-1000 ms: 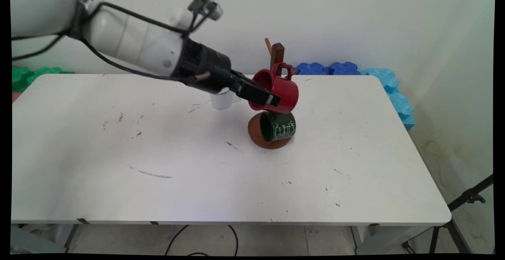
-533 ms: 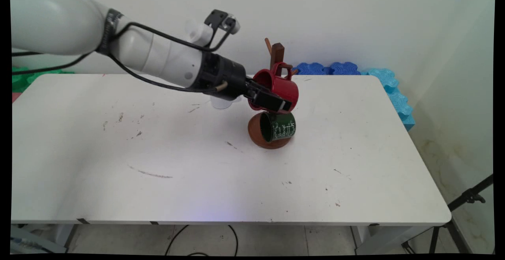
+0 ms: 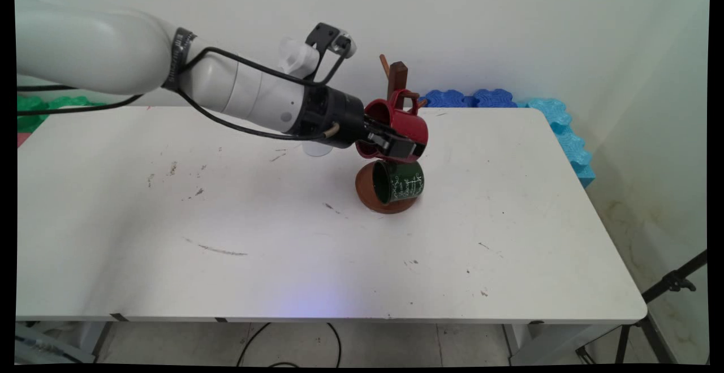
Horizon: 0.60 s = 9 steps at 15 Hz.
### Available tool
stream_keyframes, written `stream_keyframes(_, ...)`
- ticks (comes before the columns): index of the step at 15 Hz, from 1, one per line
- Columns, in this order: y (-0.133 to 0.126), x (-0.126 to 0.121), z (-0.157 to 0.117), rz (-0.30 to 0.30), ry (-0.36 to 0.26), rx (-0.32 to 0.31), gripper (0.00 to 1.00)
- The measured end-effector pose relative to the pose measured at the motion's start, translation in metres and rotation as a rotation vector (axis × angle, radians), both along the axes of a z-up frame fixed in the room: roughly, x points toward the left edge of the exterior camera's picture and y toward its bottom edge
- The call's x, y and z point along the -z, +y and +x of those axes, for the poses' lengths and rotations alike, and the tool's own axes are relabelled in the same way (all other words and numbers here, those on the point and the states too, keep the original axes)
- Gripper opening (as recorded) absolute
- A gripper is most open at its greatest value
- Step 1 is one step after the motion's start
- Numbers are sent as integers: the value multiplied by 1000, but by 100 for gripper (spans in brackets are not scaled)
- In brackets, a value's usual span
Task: Pick up the red mug from the rack, then place the picked object on the table
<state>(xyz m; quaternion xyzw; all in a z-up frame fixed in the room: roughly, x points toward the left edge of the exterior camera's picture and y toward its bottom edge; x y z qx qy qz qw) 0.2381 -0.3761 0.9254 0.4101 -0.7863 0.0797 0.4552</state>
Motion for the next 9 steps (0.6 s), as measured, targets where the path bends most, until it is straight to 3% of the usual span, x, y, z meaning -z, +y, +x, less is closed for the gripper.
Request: stream_keyframes(9, 7, -7, -6, -38, 26, 31, 0)
